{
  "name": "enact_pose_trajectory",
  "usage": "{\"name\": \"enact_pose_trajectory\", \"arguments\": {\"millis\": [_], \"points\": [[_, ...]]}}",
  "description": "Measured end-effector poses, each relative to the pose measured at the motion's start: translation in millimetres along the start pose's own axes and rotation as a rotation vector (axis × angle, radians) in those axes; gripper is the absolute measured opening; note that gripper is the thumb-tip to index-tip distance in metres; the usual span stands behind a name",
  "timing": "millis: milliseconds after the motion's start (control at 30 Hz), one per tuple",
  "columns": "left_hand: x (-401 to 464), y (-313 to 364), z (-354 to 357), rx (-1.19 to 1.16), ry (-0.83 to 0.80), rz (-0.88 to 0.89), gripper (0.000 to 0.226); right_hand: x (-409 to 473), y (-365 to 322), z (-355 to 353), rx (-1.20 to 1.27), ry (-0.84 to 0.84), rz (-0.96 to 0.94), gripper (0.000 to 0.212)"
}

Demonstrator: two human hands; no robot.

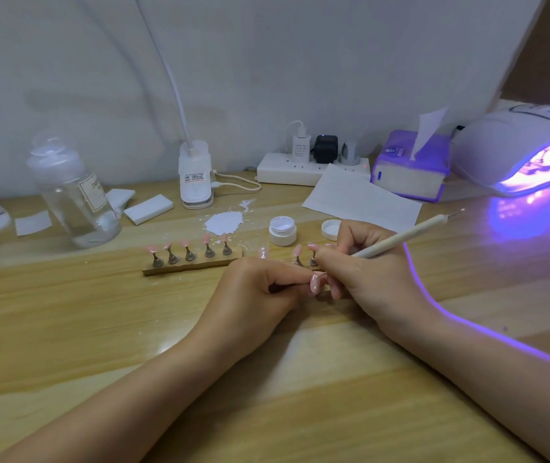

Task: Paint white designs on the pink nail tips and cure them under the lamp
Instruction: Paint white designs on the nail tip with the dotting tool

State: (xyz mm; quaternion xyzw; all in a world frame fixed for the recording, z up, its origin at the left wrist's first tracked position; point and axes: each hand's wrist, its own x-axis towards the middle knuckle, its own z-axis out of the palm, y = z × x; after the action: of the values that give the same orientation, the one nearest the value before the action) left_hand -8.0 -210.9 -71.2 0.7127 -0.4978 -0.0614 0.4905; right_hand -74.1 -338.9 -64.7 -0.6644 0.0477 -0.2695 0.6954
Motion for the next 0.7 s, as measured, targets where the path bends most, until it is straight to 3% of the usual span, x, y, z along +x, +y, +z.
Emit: {"name": "enact_pose_trajectory", "arguments": {"millis": [700], "points": [[-0.1, -2.8, -0.4, -0.008, -0.012, -0.013, 0.021, 0.3, 1.4, -0.4, -0.033, 0.007, -0.027, 0.051]]}}
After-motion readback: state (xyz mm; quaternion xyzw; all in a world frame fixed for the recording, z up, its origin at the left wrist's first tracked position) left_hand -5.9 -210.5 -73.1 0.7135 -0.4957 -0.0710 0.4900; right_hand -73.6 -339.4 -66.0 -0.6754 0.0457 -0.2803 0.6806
